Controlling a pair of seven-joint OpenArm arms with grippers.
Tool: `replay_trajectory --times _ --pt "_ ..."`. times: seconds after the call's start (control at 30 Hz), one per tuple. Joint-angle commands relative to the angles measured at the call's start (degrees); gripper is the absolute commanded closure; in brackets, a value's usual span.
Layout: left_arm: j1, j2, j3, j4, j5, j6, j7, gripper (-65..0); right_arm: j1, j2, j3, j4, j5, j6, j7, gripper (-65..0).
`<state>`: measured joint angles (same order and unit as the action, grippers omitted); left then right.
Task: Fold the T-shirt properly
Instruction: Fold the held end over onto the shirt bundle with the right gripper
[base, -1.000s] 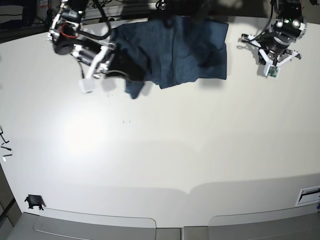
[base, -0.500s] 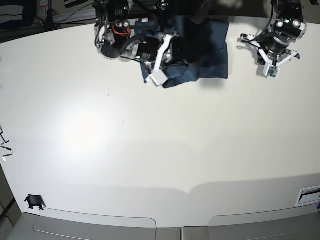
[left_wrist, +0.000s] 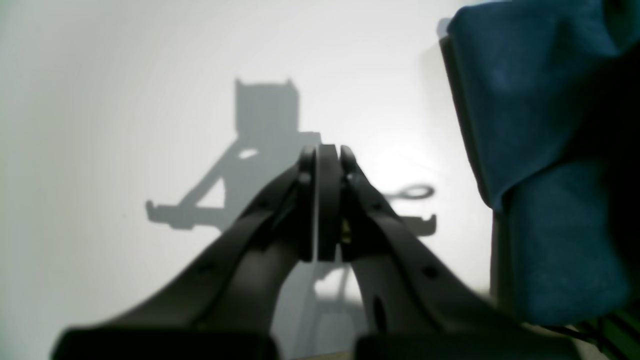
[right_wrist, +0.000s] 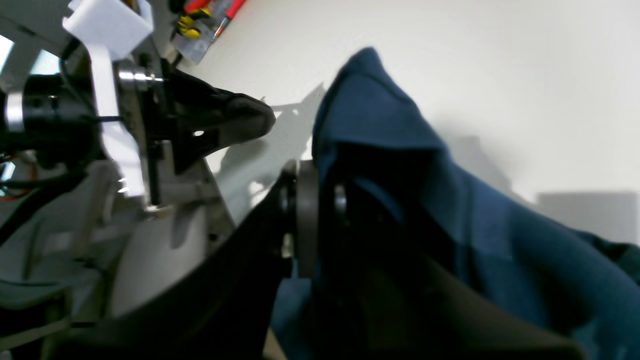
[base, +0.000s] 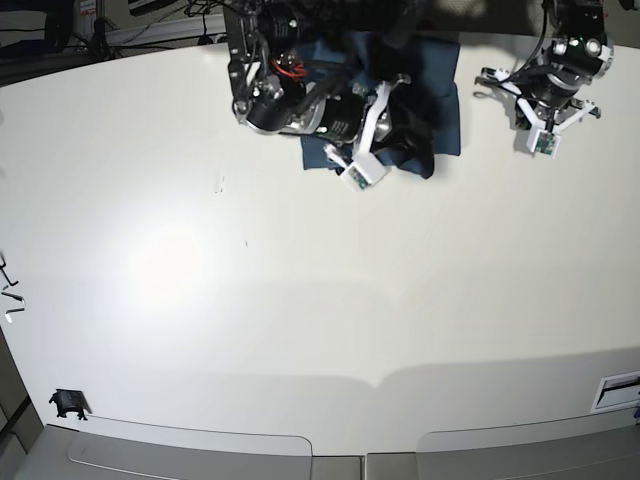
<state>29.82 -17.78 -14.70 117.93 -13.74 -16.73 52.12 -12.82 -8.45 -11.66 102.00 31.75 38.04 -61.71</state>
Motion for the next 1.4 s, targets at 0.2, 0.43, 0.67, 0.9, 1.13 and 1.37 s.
replay_trajectory --times 0.2,0.43,0.67,0.9,1.13,1.37 --pt "0.0 -0.5 -0.3 1.0 -0.3 0.0 -1.0 0.0 0.6 -0.6 -2.7 0.9 1.0 0.3 1.7 0.0" --pt "0.0 -0.5 -0.3 1.0 -0.3 0.0 -1.0 0.0 0.6 -0.6 -2.7 1.0 7.9 0.3 1.0 -30.3" --pt "0.0 -0.5 -0.3 1.0 -0.3 0.0 -1.0 0.0 2.8 -0.5 -2.6 5.0 13.0 0.6 -8.5 -30.3" --pt "0.0 -0.5 -0.3 1.0 -0.3 0.0 -1.2 0.0 3.1 2.6 -2.1 10.2 4.2 0.5 -10.6 -21.7" --pt "0.0 -0.5 -0.3 1.0 -0.3 0.0 -1.2 0.0 3.1 2.9 7.8 13.1 3.8 0.5 -10.8 0.0" --pt "0.0 -0.5 -0.3 1.0 -0.3 0.0 -1.2 0.0 2.0 3.9 23.9 13.2 10.0 -0.1 -11.8 0.0"
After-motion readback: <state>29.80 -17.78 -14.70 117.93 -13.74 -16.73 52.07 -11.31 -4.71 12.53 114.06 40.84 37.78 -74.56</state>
